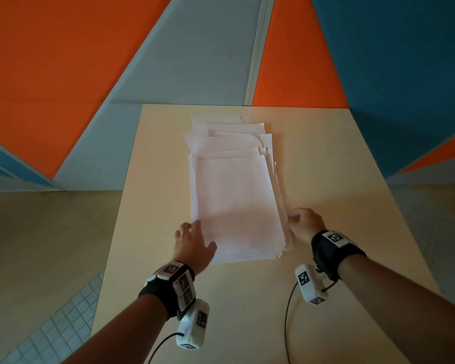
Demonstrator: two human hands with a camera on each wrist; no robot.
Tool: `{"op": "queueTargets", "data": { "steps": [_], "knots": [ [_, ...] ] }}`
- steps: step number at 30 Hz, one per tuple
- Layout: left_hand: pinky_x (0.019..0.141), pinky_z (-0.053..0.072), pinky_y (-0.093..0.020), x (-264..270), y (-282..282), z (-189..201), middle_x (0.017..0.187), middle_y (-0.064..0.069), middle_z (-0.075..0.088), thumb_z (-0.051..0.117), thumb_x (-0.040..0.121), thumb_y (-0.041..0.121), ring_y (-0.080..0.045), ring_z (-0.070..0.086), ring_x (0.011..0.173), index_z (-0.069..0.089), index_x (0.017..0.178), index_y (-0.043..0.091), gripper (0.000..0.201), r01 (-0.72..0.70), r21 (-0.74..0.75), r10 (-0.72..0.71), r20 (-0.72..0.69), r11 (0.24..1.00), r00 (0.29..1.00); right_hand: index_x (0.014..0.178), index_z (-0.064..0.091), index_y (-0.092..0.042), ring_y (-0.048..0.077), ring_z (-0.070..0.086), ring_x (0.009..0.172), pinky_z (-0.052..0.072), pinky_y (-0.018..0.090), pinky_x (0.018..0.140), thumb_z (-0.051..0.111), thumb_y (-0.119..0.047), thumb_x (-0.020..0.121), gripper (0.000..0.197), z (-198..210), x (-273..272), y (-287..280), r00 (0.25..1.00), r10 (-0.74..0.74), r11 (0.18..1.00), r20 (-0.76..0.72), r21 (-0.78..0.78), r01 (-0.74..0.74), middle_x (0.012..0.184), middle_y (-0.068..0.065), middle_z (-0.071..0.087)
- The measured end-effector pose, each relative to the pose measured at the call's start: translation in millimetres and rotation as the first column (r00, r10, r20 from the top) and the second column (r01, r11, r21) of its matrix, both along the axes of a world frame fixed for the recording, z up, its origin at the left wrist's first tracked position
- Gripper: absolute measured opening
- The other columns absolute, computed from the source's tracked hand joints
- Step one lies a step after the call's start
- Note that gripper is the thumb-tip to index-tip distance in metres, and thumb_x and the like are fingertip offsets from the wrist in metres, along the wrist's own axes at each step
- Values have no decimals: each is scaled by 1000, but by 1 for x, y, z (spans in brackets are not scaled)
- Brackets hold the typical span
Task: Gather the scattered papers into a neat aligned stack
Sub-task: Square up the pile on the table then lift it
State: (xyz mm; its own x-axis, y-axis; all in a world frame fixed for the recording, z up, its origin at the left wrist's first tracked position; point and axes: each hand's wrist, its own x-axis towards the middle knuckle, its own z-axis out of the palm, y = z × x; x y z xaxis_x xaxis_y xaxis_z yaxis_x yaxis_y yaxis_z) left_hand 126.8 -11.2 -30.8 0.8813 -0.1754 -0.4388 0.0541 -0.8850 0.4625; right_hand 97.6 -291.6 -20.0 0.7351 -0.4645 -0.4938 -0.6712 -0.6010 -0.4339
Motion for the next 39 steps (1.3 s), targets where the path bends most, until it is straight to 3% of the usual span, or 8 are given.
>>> {"op": "queueTargets", "data": {
  "steps": [2, 8, 14, 16, 20, 26, 32, 39],
  "knots": [
    [109, 31, -40, -1, -2, 2, 146, -15, 32, 57, 88, 31, -34, 33, 133, 26, 148, 13, 70, -14, -8, 14, -23, 1000, 1000, 110, 71, -12, 28, 66, 107, 49, 26, 91, 61, -20, 91, 22, -5, 3, -3, 998, -57, 998, -11, 36, 57, 114, 7, 72],
    [107, 35, -42, 5, -2, 4, 138, -16, 44, 56, 87, 26, -35, 43, 125, 32, 145, 13, 64, -82, -27, 80, -59, 996, 995, 95, 72, -6, 13, 65, 56, 45, 10, 45, 58, -12, 94, 15, -8, 8, -12, 989, -149, 978, 19, 149, 145, 80, 8, 73],
    [105, 40, -39, 5, 2, 7, 134, -14, 51, 56, 87, 26, -30, 49, 123, 34, 144, 16, 63, -101, -46, 96, -107, 994, 990, 78, 72, -4, 22, 73, 67, 58, 26, 60, 62, -13, 89, 18, -3, 3, -16, 989, 41, 996, -142, 86, -29, 73, 9, 75],
    [104, 41, -40, 13, 5, 8, 133, -14, 54, 57, 86, 25, -29, 52, 122, 37, 143, 15, 61, -129, -66, 121, -109, 989, 987, 88, 73, 2, 32, 72, 88, 60, 36, 75, 59, -13, 87, 21, 3, 12, -26, 990, 57, 998, -131, -2, -58, 90, 18, 76],
    [107, 40, -40, 41, -4, 12, 139, -14, 52, 57, 87, 23, -29, 50, 126, 38, 143, 11, 61, -162, -101, 152, -100, 982, 983, 114, 68, -10, 28, 61, 114, 44, 25, 87, 55, -17, 92, 26, 15, 40, -34, 999, -6, 1000, -48, 14, 7, 120, 8, 66],
    [108, 36, -35, 66, -26, 14, 141, -15, 51, 55, 89, 22, -29, 47, 130, 39, 144, 9, 59, -214, -107, 203, -107, 971, 973, 75, 57, -12, 23, 50, 73, 38, 27, 63, 54, -12, 82, 7, 9, 68, -17, 998, 45, 998, -50, 49, -42, 75, 7, 55],
    [107, 36, -36, 63, -25, 9, 141, -14, 51, 56, 87, 21, -30, 47, 130, 39, 143, 8, 60, -273, -84, 262, -117, 958, 958, 118, 63, 0, 29, 67, 88, 55, 35, 82, 63, -16, 84, 38, 5, 67, -22, 998, -30, 994, -55, 105, 36, 105, 18, 72],
    [95, 44, -33, 75, -34, 12, 130, -17, 57, 56, 86, 20, -31, 54, 119, 41, 139, 3, 58, -381, -110, 351, -223, 918, 909, 85, 68, -7, 28, 67, 83, 55, 39, 82, 74, -28, 77, 23, 4, 82, -30, 999, 12, 975, -50, 222, -1, 87, 9, 71]
  ]
}}
